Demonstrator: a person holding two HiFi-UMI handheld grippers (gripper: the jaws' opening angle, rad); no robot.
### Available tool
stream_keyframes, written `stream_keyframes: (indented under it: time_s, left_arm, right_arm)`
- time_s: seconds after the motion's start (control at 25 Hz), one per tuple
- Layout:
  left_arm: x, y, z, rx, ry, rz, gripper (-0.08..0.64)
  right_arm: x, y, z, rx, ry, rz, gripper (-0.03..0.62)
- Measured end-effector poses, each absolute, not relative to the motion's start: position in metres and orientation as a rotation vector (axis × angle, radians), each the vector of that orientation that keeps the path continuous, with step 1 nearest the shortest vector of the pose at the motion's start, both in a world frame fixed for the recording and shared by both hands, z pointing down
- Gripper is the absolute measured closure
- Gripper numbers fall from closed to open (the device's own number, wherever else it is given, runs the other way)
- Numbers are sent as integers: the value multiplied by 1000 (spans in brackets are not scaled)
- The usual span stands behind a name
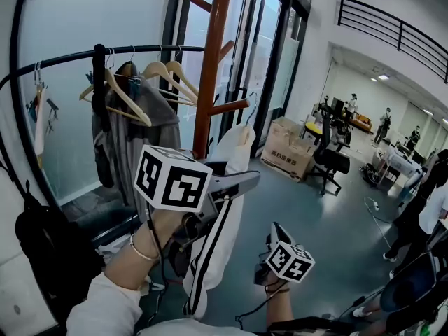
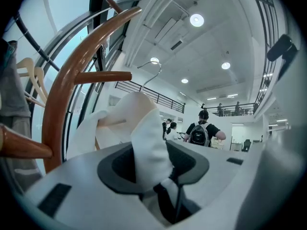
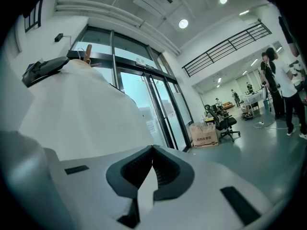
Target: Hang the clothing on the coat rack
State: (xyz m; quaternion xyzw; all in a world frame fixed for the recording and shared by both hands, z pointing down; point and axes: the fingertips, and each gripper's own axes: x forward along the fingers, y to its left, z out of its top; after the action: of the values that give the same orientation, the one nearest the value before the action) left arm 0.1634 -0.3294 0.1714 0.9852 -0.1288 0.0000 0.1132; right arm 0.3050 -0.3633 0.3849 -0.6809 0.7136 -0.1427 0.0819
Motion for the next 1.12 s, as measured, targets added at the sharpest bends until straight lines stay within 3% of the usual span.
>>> stream_keyframes:
  time_s: [1.12]
  left_arm:
    - [159, -356, 181, 2830, -390, -47, 387]
  right_arm:
    - [309, -370, 396, -2042, 2115, -476, 569]
